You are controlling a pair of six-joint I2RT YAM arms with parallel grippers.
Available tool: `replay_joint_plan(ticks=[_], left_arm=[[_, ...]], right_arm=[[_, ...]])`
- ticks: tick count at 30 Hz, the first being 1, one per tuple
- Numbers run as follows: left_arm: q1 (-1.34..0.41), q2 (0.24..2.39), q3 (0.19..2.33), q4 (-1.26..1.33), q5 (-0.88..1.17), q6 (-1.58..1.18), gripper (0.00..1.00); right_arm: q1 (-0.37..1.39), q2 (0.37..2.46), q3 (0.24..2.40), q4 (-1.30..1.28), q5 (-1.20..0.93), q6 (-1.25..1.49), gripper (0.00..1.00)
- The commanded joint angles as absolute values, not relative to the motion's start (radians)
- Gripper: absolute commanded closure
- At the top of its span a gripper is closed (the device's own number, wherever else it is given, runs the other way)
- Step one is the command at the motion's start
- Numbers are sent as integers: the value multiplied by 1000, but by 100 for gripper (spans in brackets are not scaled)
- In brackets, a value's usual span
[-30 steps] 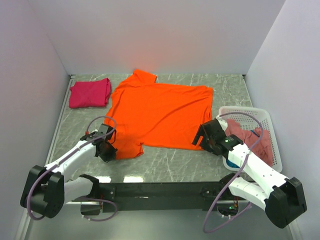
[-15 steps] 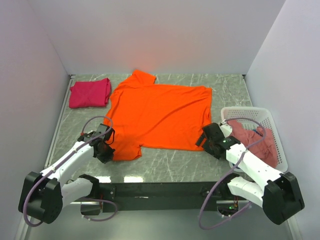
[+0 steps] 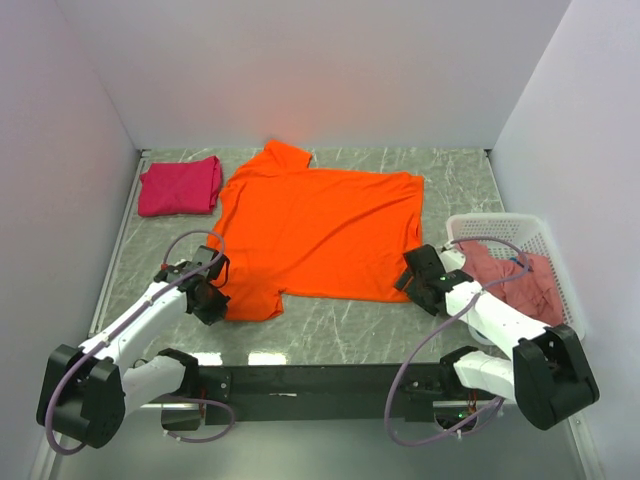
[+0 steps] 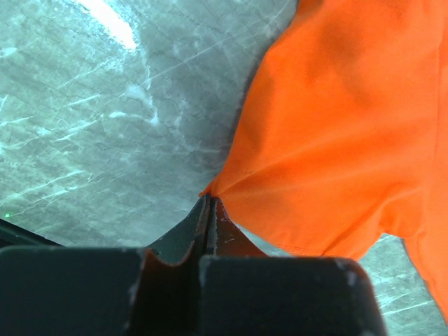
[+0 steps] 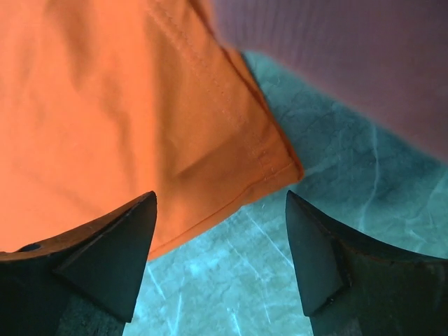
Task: Fold and stack the t-shirts
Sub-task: Flatten the tshirt out
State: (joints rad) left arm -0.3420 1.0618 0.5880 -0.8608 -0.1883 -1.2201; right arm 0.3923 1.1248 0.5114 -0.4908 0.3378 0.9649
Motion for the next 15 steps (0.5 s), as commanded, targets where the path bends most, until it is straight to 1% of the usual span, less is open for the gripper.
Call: replay_joint_plan(ticks=[1, 5, 7, 8, 9, 11, 13, 14, 15], left_arm=[[-345, 1035, 581, -847, -184, -1226, 99], [-345, 1025, 575, -839, -181, -1230, 99], [-345, 1020, 578, -856, -186, -1235, 99], [-345, 1014, 578, -859, -189, -1238, 99], [-345, 1011, 577, -862, -189, -1241, 99], [-345, 1002, 575, -868, -187, -1247, 99], [-345, 1002, 571, -871, -186, -1252, 99], [-345, 1000, 568, -871, -183, -1250, 99], [-345, 1000, 568, -870, -181, -1250, 99]], right_arm=[[385, 1154, 483, -450, 400, 1015, 20], [385, 1164, 477, -443, 402, 1015, 27], [383, 1157, 479, -462, 402, 1017, 33], [383, 1151, 469, -465, 403, 1020, 38], [383, 1141, 462, -468, 402, 1023, 48], [384, 1118, 443, -477, 397, 1034, 56], [383, 1098, 434, -489, 394, 1035, 61], [383, 1094, 431, -494, 397, 1037, 69], [383, 1085, 430, -498, 400, 1035, 73]])
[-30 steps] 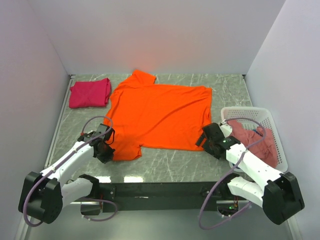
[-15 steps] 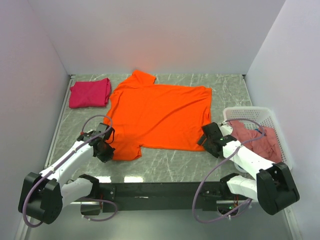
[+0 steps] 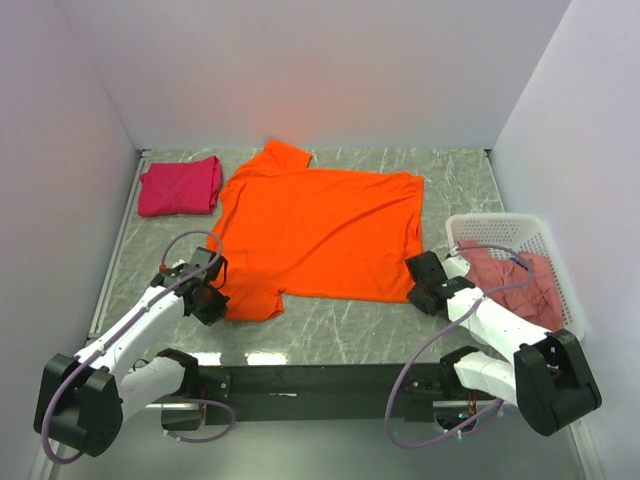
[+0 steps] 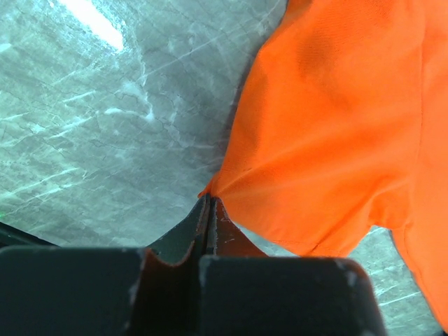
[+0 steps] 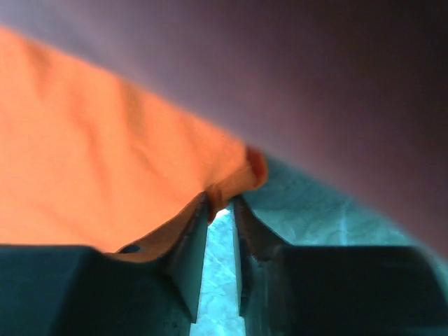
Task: Fold and stack the t-shirts
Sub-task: Flatten the tshirt out, then fold the tshirt
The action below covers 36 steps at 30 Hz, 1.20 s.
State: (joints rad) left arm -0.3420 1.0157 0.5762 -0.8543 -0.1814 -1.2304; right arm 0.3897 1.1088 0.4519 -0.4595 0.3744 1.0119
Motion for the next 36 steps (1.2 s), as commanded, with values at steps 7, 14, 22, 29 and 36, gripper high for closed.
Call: replay_joint_plan(ticks=[7, 14, 22, 29, 36], left_arm=[[-347, 989, 584, -887, -179, -1244, 99], [-359, 953, 649, -900, -195, -1215, 99], [-359, 991, 735, -757, -169, -1171, 99], [-359, 1127, 869, -663, -158, -1137, 99], [-327, 1247, 998, -588, -193, -1114, 99]], right_arm=[[383, 1042, 445, -540, 410, 994, 100], [384, 962, 471, -574, 388, 943, 100], [385, 1015, 586, -555, 370, 884, 100], [359, 1107, 721, -577, 364, 830, 100], [273, 1221, 831, -552, 278, 762, 100]])
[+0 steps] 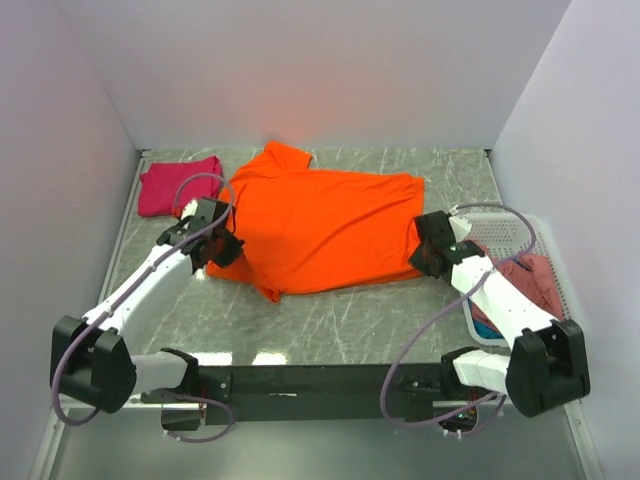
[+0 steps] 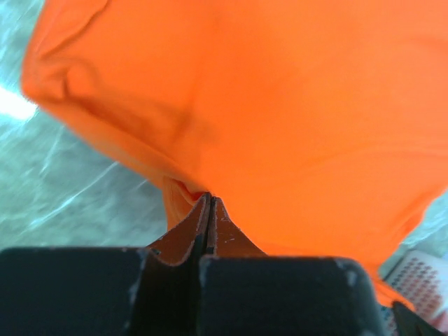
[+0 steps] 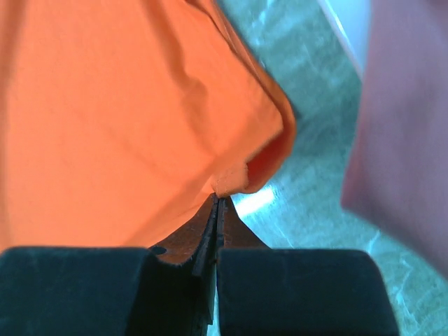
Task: Fold and stack the t-shirts
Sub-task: Fold the tshirt
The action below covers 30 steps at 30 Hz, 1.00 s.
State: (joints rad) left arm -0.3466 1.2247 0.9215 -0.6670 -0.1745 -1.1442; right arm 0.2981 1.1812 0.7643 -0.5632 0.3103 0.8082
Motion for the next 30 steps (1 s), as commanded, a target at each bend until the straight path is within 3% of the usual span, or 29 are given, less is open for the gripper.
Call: replay_joint_plan(ticks=[1, 10, 30], left_arm=[[-318, 1276, 1012, -581, -192, -1103, 99], [-201, 1434, 1141, -477, -140, -1075, 99], [-140, 1847, 1526, -425, -161, -954, 99]], right_arm=[[261, 1236, 862, -549, 270, 753, 100], [212, 1437, 1061, -552, 241, 660, 100], [114, 1727, 1322, -534, 193, 580, 100]])
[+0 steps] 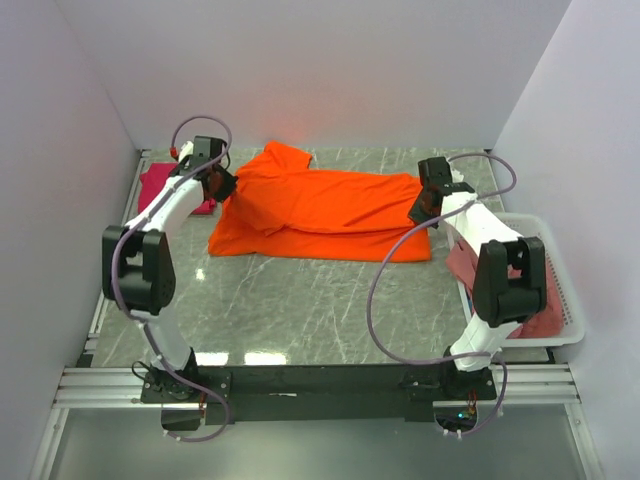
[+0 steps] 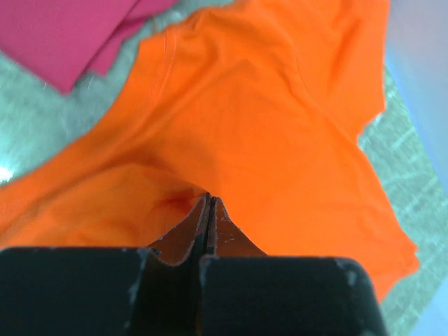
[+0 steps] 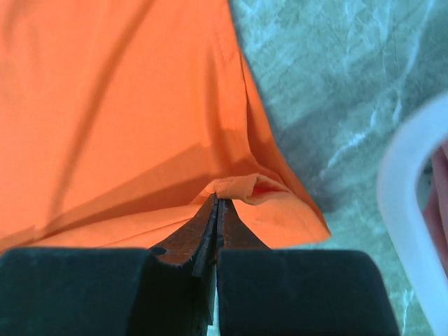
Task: Fold and stack the t-shirts
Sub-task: Fold the tshirt
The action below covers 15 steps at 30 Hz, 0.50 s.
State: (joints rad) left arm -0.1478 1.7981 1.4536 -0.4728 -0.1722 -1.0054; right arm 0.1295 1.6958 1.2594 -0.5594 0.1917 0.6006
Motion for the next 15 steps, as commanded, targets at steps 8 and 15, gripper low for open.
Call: replay_joint_plan(ticks=[8, 15], left_arm=[[-120, 2149, 1879, -481, -72, -828, 53], [-132, 1958, 1651, -454, -60, -822, 1]], right_arm=[[101, 1887, 1502, -537, 212, 502, 65], [120, 1760, 1395, -494, 111, 503, 17]])
